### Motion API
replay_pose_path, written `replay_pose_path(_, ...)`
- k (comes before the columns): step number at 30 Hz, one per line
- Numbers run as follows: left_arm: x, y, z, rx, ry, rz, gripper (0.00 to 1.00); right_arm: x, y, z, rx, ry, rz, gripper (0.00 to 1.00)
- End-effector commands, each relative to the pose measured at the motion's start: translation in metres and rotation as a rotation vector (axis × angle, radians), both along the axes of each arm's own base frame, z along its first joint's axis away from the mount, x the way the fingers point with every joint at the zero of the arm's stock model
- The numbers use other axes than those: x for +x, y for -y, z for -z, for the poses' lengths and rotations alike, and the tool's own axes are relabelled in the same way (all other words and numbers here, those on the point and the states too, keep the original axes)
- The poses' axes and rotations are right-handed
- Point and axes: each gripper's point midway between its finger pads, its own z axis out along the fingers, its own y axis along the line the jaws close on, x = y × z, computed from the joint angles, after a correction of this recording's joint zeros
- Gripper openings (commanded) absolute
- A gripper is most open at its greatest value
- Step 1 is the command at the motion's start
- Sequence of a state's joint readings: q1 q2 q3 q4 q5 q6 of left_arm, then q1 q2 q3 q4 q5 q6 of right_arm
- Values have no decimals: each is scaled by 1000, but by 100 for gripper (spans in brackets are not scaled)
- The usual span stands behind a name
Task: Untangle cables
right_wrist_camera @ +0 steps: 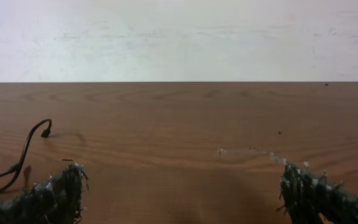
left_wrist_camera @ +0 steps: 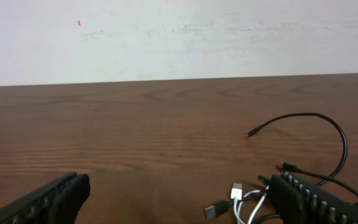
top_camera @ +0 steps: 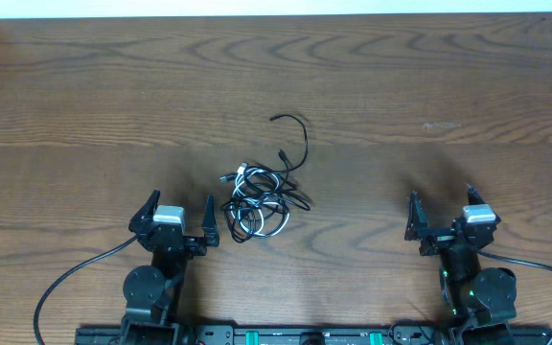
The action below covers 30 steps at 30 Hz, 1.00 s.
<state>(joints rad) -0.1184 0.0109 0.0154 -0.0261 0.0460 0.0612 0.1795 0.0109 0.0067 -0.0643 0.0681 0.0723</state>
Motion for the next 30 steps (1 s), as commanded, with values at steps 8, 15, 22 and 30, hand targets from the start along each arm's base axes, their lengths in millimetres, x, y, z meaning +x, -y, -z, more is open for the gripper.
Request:
replay_pose_path(8, -1, -5, 15, 25, -49, -23, 97, 0, 3, 0, 12, -1, 13, 99)
replay_pose_path(15, -1, -5, 15, 25, -49, -23, 97, 0, 3, 0, 12, -1, 13, 99)
replay_pose_path(22, -1, -5, 15, 25, -49, -23, 97, 0, 3, 0, 12, -1, 13, 99)
replay_pose_path(30, -1, -5, 15, 25, -49, -23, 97, 0, 3, 0, 12, -1, 13, 99)
